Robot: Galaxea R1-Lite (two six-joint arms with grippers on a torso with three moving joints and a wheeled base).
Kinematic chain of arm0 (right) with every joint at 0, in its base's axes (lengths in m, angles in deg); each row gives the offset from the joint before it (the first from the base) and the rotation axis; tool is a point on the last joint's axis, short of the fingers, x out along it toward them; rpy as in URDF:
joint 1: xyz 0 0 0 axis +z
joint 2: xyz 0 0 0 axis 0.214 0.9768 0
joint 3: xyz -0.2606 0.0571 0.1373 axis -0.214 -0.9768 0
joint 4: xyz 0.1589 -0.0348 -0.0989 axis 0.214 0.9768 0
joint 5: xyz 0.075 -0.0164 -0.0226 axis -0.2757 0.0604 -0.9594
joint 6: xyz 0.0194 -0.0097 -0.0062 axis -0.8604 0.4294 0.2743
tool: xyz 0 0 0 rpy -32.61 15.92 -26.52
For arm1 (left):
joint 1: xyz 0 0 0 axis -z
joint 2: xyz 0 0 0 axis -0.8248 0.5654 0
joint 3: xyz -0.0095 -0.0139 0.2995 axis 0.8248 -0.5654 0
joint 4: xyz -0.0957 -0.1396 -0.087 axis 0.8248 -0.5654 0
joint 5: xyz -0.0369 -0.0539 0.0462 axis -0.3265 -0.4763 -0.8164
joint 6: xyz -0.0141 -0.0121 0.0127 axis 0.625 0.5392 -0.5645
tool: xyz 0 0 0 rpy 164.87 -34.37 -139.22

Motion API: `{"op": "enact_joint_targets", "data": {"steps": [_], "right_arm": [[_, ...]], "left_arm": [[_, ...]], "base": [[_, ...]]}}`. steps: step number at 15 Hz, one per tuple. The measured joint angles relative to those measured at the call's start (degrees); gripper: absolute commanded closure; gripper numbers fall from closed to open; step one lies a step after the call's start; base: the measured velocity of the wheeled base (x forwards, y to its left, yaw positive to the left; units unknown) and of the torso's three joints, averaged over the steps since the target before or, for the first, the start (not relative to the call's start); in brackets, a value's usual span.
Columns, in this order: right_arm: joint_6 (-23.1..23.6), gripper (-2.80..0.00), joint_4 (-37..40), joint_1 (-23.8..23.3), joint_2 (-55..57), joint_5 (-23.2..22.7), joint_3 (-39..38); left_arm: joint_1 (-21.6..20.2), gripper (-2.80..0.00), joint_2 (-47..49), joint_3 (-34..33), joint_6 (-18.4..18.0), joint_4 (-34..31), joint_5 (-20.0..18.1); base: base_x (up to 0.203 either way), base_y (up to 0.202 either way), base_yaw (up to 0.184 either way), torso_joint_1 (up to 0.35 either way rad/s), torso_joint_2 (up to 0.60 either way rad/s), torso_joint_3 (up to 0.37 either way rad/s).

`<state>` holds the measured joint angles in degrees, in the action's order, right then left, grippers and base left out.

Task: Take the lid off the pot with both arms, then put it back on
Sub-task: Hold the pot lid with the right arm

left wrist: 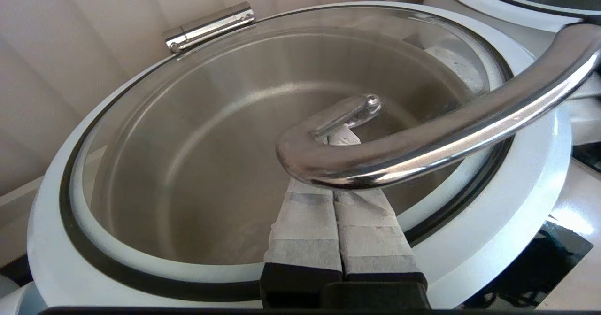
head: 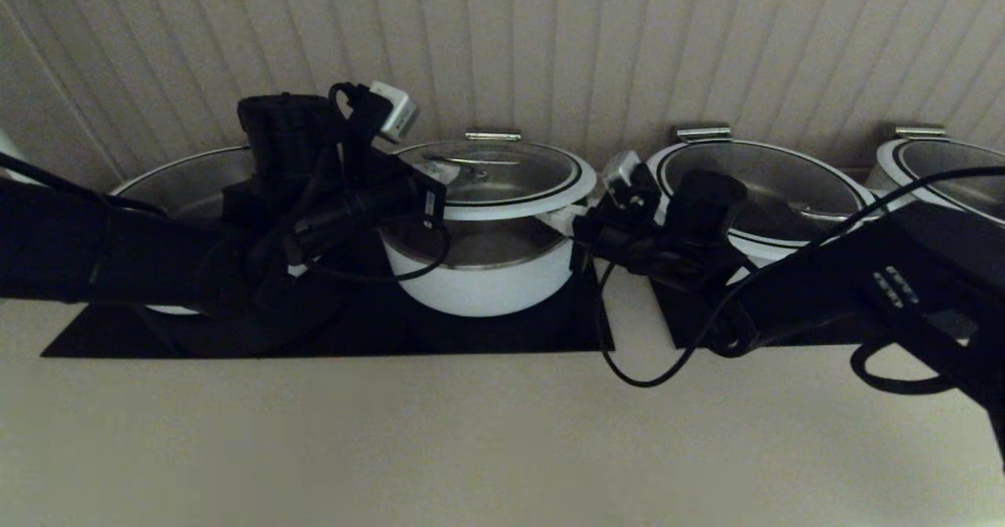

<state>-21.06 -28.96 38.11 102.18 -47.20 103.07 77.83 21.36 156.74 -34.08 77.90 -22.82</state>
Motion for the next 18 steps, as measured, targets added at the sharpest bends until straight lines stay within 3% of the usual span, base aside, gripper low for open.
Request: {"op": "enact_joint_targets", "data": {"steps": [4, 18], "right_arm": [[0.0, 0.00, -0.2, 0.7, 3.0, 1.3, 3.3], [0.2, 0.00, -0.3, 1.2, 3.7, 1.3, 3.7]], "left_arm": [[0.0, 0.00, 0.2, -0.1, 0.1, 0.0, 0.0], [-2.0, 0.00, -3.8, -3.8, -0.4, -0.7, 0.0]], "base": [[0.000, 0.000, 0.000, 0.000, 0.00, 0.000], [0.000, 0.000, 0.000, 0.000, 0.00, 0.000]]}}
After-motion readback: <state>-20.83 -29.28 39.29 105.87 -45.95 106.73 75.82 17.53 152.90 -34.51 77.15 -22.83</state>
